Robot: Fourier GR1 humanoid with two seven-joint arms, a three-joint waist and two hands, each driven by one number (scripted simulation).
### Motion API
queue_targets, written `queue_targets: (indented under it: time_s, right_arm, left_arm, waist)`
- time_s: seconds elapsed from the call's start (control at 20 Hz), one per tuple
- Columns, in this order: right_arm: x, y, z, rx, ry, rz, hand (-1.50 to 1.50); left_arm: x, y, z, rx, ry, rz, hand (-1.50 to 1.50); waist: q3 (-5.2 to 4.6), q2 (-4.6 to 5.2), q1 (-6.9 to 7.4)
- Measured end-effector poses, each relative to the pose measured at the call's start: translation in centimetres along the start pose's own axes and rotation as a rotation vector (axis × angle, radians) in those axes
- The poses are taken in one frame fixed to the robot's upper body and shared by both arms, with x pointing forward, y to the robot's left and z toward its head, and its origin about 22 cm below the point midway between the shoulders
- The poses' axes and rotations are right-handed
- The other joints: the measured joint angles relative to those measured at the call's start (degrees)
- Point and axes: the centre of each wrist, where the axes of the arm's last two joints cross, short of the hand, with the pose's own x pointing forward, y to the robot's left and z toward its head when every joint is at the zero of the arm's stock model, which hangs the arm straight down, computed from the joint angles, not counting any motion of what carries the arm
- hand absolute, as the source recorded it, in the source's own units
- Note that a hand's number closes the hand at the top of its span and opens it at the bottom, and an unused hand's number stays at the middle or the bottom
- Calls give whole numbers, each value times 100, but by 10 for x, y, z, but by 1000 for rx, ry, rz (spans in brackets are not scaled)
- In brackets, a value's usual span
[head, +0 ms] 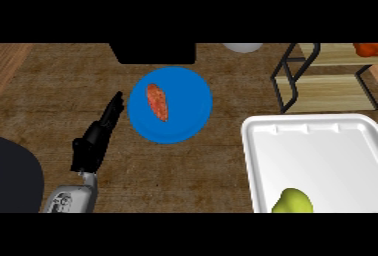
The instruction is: Pick the squash from the tray and place it in the tiered shelf
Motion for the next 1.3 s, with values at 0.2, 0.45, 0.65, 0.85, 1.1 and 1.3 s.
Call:
queue_targets:
  time_s: [0.2, 0.45, 0.65, 0.85, 1.1, 1.3]
  right_arm:
    - [11, -12, -6, 36, -4, -72, -150]
    - [23, -34, -19, 18, 10, -170, -150]
    - [37, -57, -30, -71, 58, -317, -150]
    - [32, -103, -43, -159, 126, -368, -150]
    - [11, -159, -49, -172, 249, -343, -150]
    - [-16, -212, -52, -134, 331, -284, -150]
  left_arm:
    - [-1, 0, -2, -2, 1, -3, 0]
    - [-2, 1, -6, 2, 1, -7, 0]
    - [0, 2, -9, 5, 1, -5, 0]
    - [-4, 2, -5, 12, 1, -8, 0]
    - [-7, 8, -4, 26, 7, -4, 0]
    - [-4, 11, -2, 30, 7, -7, 0]
  waist:
    - [-1, -1, -7]
    - [-2, 3, -7]
    - [0, -3, -10]
    - [-4, -12, -44]
    - [-4, -26, -116]
    - [1, -33, -150]
